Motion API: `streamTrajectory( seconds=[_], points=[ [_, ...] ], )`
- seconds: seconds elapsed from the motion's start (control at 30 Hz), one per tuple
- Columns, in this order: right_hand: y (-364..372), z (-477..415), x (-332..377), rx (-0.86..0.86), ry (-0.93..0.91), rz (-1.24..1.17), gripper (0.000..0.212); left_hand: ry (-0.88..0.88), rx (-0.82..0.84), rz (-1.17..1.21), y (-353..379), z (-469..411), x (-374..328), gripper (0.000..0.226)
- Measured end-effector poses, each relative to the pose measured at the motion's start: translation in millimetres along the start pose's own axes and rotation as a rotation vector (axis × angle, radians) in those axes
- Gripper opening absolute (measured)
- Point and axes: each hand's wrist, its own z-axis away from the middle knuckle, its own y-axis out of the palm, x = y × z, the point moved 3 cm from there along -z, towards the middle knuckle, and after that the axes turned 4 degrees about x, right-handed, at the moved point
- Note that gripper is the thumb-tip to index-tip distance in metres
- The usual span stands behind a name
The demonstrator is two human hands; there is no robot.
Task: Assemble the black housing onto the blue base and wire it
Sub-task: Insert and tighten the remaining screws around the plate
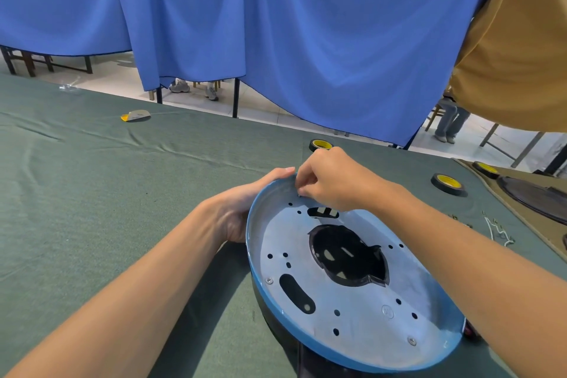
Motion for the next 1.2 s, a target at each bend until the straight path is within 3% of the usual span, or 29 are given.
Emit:
streamTrajectory(
  seconds=[0.2,0.73,1.2],
  points=[
    [3.5,-1.6,5.9,-0.008,-0.091,0.176,0.020,-0.003,0.010,-0.012,-1.7,-2.6,-0.1,0.052],
    [1.4,-7.3,4.6,-0.009,-0.039,0.109,0.011,-0.011,-0.012,0.000,-3.6,-4.9,-0.1,0.056],
    [-3.4,-5.5,9.7,0.027,-0.110,0.203,0.032,0.011,0.007,-0.026,-4.1,-5.9,-0.1,0.052]
  ],
)
